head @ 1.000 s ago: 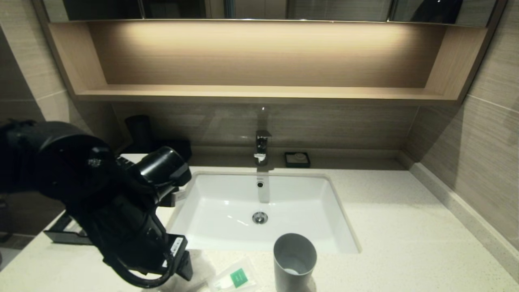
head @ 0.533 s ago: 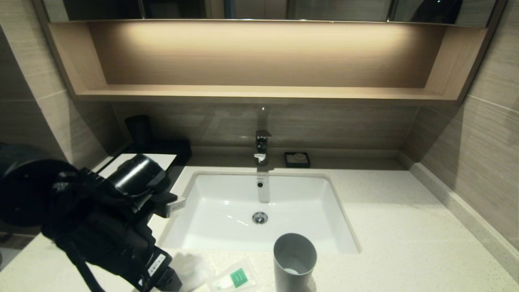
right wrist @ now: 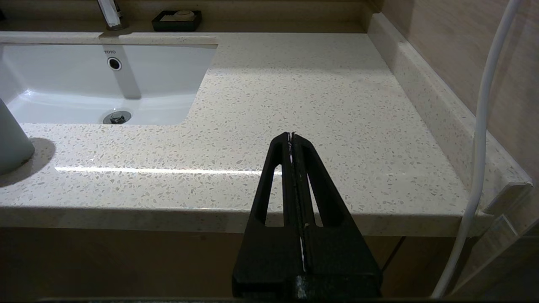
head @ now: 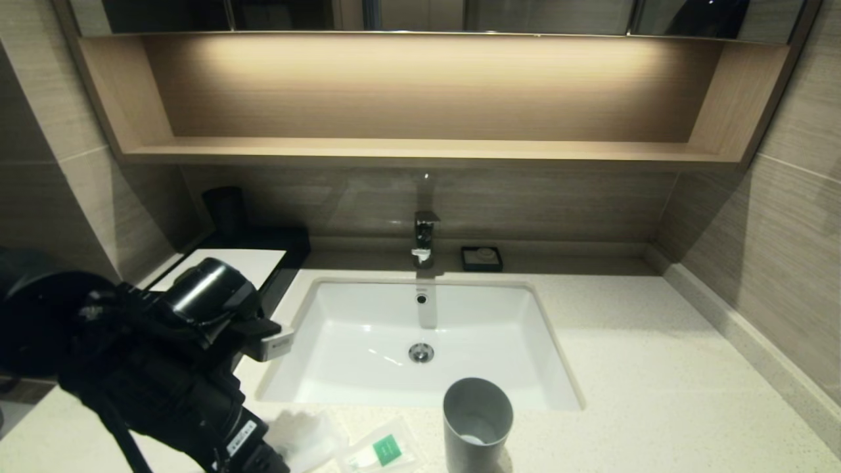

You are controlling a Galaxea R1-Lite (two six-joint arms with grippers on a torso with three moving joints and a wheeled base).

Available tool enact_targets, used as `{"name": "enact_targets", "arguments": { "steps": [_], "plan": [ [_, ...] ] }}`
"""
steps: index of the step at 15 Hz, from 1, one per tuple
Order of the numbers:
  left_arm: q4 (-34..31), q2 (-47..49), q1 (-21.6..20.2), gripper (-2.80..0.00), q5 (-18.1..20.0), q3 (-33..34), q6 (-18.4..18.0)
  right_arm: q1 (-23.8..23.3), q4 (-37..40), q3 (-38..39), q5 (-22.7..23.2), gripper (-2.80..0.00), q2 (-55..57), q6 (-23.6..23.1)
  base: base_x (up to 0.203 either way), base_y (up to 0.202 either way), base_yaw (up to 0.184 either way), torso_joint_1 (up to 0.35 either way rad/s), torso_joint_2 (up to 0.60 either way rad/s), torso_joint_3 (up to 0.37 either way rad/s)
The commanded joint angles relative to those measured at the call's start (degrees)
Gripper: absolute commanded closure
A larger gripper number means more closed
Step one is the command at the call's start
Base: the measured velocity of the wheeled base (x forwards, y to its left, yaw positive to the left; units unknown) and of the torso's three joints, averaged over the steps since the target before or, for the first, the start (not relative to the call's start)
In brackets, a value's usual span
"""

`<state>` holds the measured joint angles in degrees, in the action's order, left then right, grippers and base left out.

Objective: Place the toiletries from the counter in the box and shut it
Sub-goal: Pick up the bathroom toiletry

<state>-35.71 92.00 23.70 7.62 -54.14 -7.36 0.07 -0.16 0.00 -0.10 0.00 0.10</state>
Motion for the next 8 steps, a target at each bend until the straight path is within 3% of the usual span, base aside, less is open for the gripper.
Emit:
{"name": "enact_targets", "arguments": {
  "steps": [1,3,5,8],
  "plan": [
    [1.2,0.9,-0.6,-2.8,0.2,0.8,-1.4,0.0,0.0,0.1,0.0,0.0,0.0,0.0,0.0,0.0,0.0,0.0,0.0,0.0],
    [3.2,1.3,-1.8,-2.8,0.2,1.8,-4.6,0.0,0.0,0.0,0.0,0.0,0.0,0.0,0.0,0.0,0.0,0.0,0.0,0.0],
    [4.8,1.4,-4.0,-2.8,0.9,3.5,-10.2,0.0,0.0,0.0,0.0,0.0,-0.1,0.0,0.0,0.0,0.0,0.0,0.0,0.0],
    [6.9,2.1,-7.3,-2.8,4.7,5.1,-16.8,0.0,0.0,0.0,0.0,0.0,0.0,0.0,0.0,0.0,0.0,0.0,0.0,0.0]
  ]
}}
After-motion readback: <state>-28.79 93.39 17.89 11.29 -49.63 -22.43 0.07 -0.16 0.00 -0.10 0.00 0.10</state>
